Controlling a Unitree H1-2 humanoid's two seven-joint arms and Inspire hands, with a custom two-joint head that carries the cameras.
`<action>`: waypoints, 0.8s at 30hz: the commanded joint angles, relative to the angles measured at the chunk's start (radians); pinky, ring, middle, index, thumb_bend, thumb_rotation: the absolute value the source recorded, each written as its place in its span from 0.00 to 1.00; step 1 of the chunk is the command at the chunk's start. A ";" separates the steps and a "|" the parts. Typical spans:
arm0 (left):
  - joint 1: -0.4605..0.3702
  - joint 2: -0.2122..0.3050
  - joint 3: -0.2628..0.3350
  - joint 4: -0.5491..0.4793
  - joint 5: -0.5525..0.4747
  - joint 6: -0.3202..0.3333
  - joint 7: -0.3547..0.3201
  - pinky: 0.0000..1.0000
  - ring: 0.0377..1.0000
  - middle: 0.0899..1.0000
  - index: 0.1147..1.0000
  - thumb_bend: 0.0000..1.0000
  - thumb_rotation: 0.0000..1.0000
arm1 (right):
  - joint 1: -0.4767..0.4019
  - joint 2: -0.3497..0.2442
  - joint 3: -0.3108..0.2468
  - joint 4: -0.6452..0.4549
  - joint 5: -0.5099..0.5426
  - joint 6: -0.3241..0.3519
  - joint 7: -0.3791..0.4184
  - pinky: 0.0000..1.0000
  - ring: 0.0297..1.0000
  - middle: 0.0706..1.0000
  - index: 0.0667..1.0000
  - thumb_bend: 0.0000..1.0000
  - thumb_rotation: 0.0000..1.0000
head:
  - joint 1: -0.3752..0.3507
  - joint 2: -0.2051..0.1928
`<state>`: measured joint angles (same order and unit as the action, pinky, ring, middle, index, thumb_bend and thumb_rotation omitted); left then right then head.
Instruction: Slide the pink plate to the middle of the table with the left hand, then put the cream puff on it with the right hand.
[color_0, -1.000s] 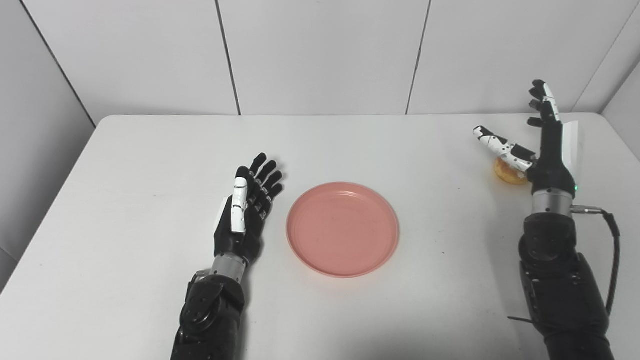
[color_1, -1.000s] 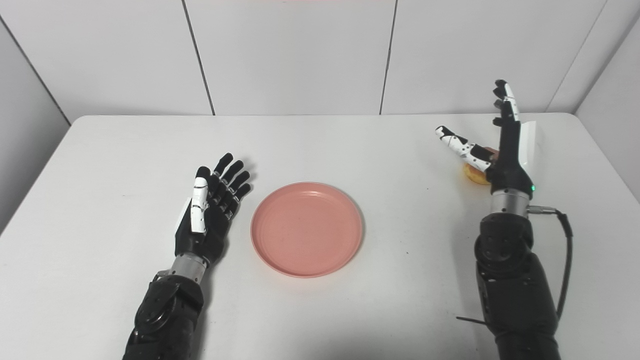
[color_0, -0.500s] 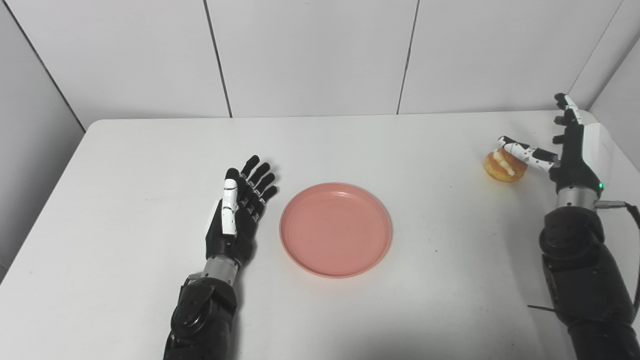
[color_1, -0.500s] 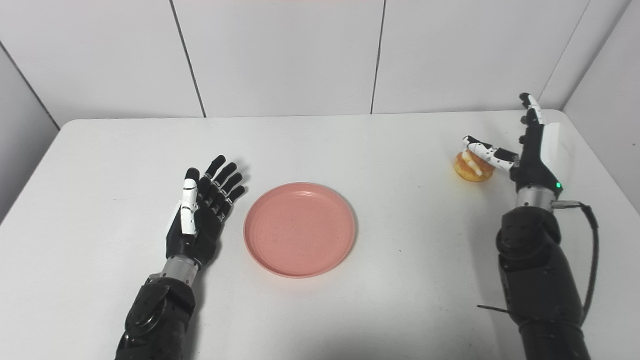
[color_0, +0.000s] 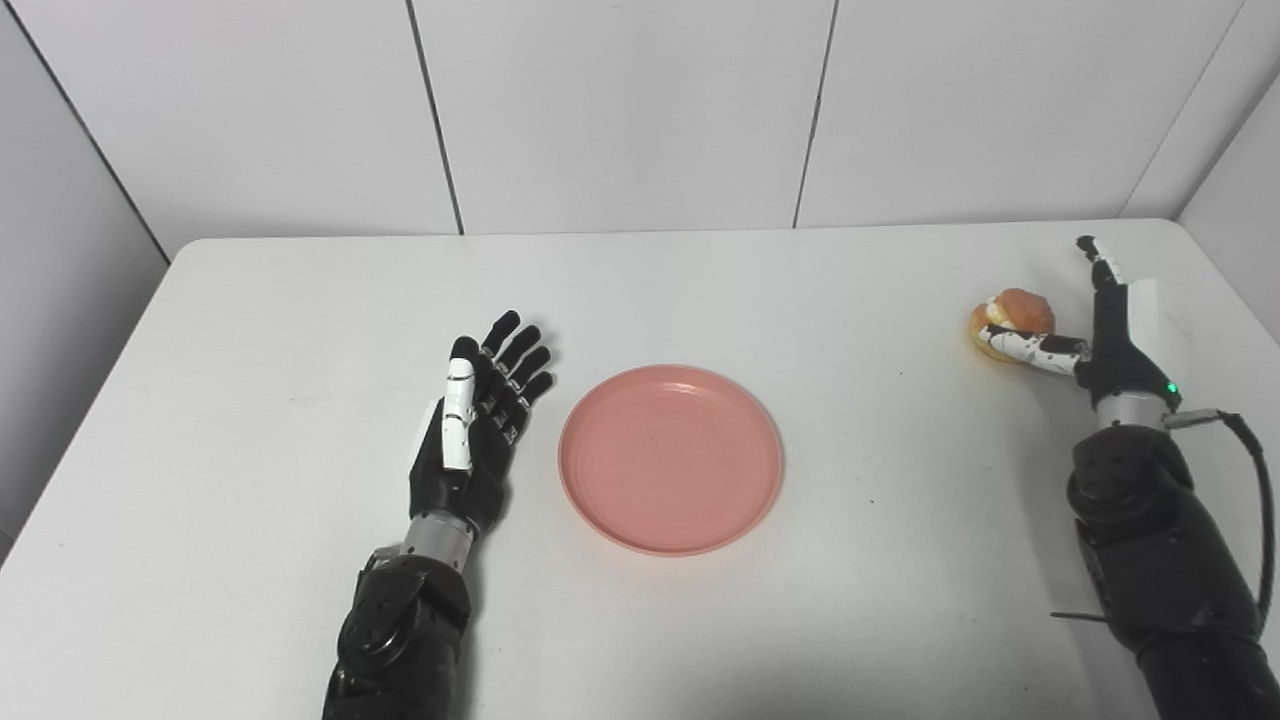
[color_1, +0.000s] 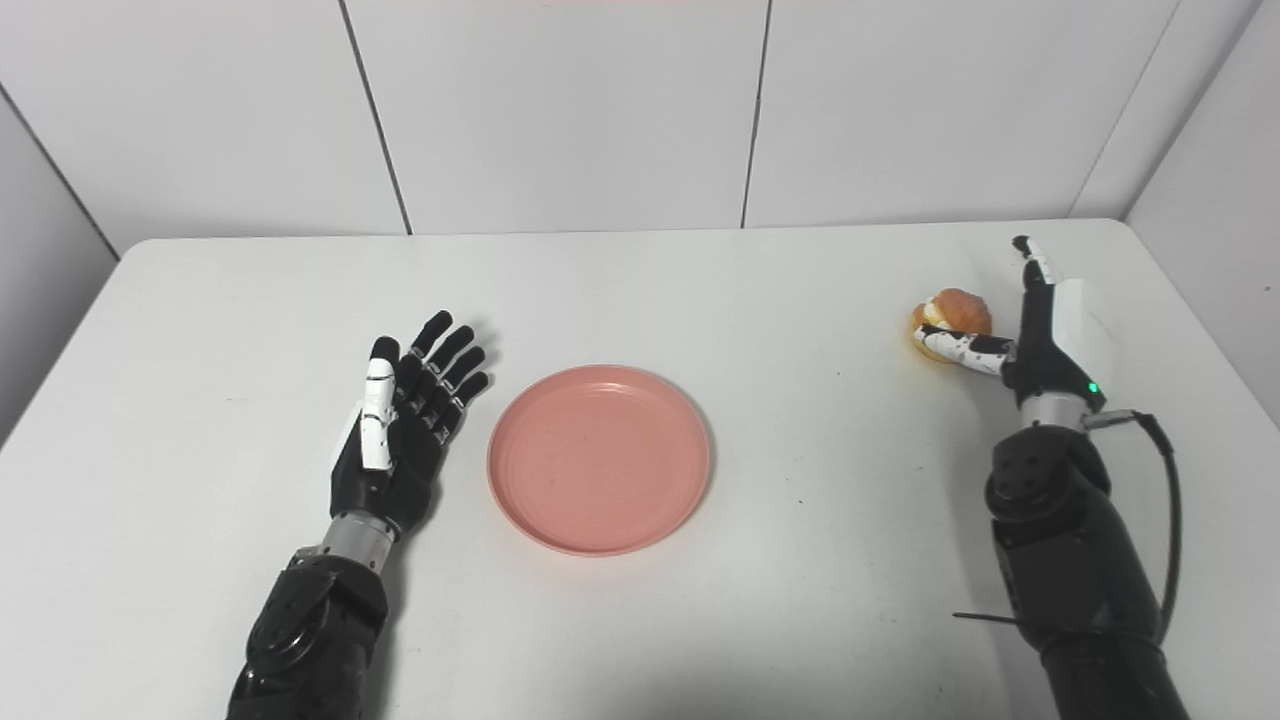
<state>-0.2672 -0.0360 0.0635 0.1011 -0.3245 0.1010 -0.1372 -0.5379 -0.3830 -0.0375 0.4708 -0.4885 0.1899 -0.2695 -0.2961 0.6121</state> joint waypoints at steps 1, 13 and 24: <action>0.001 0.001 -0.005 -0.008 0.009 0.013 0.004 0.91 0.90 0.89 0.87 0.51 1.00 | -0.049 -0.027 -0.001 -0.020 0.008 0.013 0.007 0.77 0.89 0.92 0.89 0.83 0.26 | 0.001 -0.001; 0.000 0.005 -0.012 -0.006 0.007 0.006 -0.008 0.90 0.90 0.90 0.88 0.51 1.00 | -0.042 -0.039 0.048 -0.032 -0.008 0.009 0.046 0.50 0.65 0.75 0.80 0.70 0.09 | 0.005 0.010; 0.000 0.004 -0.013 -0.009 0.006 0.010 -0.007 0.91 0.90 0.90 0.88 0.50 1.00 | -0.024 -0.053 0.076 -0.049 -0.053 -0.030 0.002 0.19 0.43 0.46 0.62 0.52 0.00 | 0.005 0.010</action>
<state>-0.2666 -0.0338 0.0570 0.0998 -0.3242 0.1012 -0.1381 -0.5407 -0.4060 0.0434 0.4429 -0.5309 0.1949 -0.2385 -0.2915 0.6228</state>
